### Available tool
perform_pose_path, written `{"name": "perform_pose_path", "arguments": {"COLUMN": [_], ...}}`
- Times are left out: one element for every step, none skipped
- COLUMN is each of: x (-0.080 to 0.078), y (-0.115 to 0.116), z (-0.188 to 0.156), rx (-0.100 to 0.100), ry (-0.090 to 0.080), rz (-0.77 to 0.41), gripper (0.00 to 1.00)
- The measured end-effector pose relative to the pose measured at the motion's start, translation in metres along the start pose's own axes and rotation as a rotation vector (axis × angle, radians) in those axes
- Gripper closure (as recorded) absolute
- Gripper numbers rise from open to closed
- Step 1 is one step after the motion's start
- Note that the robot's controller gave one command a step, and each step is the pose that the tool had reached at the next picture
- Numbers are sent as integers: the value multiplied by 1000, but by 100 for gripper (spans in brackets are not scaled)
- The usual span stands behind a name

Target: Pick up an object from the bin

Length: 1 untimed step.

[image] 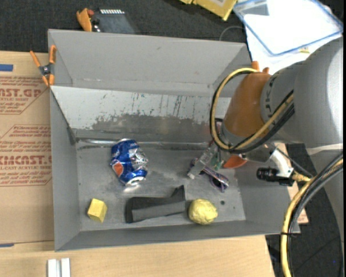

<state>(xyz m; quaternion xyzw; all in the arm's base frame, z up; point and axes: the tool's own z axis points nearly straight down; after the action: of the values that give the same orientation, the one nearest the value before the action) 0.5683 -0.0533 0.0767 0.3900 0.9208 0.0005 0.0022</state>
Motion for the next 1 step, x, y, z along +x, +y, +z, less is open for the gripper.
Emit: {"name": "perform_pose_path", "arguments": {"x": [0], "y": [0], "z": [-11], "rx": [-1], "ry": [0], "rz": [0], "gripper": [100]}}
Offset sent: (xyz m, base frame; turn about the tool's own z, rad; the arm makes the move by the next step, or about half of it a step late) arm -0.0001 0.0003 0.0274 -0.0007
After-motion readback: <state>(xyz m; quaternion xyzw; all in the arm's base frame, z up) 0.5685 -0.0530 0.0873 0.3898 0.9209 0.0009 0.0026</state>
